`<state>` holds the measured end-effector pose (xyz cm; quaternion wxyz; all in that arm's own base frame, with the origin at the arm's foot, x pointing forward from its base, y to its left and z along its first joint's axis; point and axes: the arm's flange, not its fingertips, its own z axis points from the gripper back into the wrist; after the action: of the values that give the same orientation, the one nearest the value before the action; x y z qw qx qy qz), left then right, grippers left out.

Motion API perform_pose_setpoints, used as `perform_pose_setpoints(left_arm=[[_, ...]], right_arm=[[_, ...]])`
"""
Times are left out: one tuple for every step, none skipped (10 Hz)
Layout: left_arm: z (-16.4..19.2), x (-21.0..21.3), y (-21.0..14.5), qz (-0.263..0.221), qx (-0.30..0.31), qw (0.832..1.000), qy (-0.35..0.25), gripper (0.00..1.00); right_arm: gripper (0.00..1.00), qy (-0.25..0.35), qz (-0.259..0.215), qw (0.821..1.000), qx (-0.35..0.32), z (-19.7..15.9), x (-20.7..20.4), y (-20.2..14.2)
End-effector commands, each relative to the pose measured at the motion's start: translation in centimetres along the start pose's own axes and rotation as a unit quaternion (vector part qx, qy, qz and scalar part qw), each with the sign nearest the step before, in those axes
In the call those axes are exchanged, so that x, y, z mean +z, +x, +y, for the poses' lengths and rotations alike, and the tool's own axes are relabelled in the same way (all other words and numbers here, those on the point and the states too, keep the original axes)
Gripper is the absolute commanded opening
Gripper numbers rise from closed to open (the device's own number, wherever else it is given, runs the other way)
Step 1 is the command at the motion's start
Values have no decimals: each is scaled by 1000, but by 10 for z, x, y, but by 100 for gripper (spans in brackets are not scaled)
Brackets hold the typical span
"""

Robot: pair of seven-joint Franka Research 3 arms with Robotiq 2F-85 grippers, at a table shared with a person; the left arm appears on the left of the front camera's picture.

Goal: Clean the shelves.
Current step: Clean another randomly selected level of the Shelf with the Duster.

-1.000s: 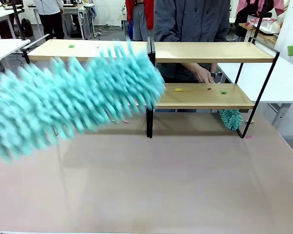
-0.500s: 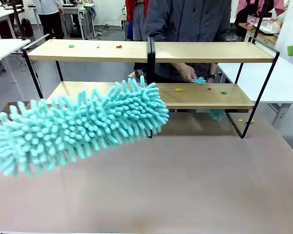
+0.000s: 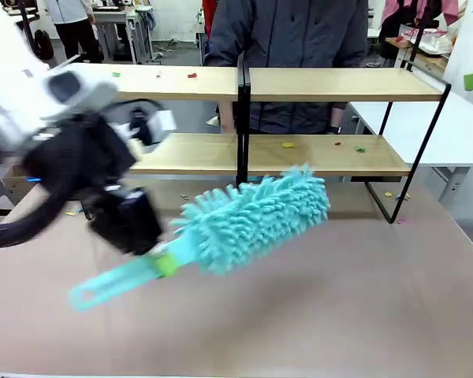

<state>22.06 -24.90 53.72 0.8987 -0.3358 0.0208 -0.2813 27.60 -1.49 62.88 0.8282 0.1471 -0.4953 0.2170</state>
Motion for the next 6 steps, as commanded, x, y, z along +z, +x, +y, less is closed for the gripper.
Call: perform_pose_setpoints(left_arm=[[-17, -20, 46, -53, 61, 996, 45, 13], [-9, -15, 75, -111, 107, 987, 45, 13], [13, 1, 82, -89, 153, 984, -2, 13], [-14, -19, 49, -74, 60, 994, 44, 13], [-14, -19, 49, -74, 60, 994, 44, 13], [-14, -19, 49, -74, 60, 994, 44, 13]], right_arm=[[100, 0, -1, 1000, 0, -1, -1, 0], [100, 0, -1, 1000, 0, -1, -1, 0], [100, 0, -1, 1000, 0, -1, -1, 0], [100, 0, -1, 1000, 0, -1, -1, 0], [100, 0, -1, 1000, 0, -1, -1, 0], [100, 0, -1, 1000, 0, -1, -1, 0]])
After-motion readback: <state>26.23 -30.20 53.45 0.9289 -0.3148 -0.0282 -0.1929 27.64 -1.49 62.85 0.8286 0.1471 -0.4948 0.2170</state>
